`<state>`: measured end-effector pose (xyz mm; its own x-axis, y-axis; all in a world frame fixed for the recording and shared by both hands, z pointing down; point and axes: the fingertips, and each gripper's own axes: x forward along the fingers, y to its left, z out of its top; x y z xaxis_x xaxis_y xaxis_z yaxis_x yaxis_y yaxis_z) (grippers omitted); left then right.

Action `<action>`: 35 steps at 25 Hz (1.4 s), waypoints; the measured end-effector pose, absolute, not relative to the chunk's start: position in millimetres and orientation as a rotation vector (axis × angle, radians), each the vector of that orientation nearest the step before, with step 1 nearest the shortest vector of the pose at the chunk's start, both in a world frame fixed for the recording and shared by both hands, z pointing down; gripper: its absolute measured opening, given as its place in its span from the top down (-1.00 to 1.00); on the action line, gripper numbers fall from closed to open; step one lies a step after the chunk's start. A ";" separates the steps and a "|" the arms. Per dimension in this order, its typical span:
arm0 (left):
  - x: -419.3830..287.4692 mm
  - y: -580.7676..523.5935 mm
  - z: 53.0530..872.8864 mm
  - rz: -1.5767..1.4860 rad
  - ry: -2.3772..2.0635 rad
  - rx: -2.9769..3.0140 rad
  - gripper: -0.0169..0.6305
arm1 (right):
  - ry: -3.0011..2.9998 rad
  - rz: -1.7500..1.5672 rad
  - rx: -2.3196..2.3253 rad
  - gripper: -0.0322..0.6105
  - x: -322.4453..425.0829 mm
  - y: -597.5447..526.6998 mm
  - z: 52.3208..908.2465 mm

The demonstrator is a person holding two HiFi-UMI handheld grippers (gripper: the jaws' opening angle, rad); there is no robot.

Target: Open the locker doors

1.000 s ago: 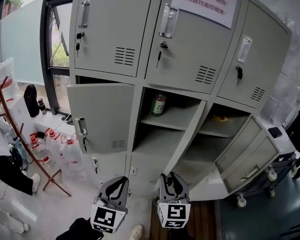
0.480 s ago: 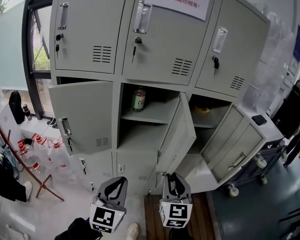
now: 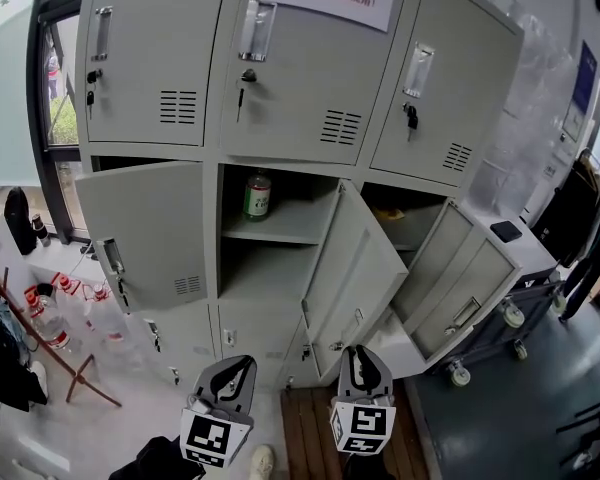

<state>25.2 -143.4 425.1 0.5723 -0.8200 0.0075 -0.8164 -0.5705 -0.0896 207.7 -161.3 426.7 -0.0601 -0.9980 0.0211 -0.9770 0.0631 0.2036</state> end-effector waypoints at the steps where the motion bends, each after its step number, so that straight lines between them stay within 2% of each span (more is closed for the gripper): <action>1: 27.2 -144.4 425.6 -0.075 1.413 -2.720 0.87 | -2.158 -0.204 2.050 0.68 212.0 -161.8 426.9; 3: 31.3 -146.5 427.2 -0.077 1.408 -2.725 0.87 | -2.130 -0.214 2.065 0.80 219.3 -163.3 428.0; 20: 39.4 -152.2 432.1 -0.082 1.410 -2.731 0.87 | -2.133 -0.177 2.071 0.80 229.0 -162.3 438.8; 35: -27.2 -120.9 413.0 -0.073 1.552 -2.610 0.87 | -2.331 -0.202 1.954 0.85 138.1 -125.5 428.1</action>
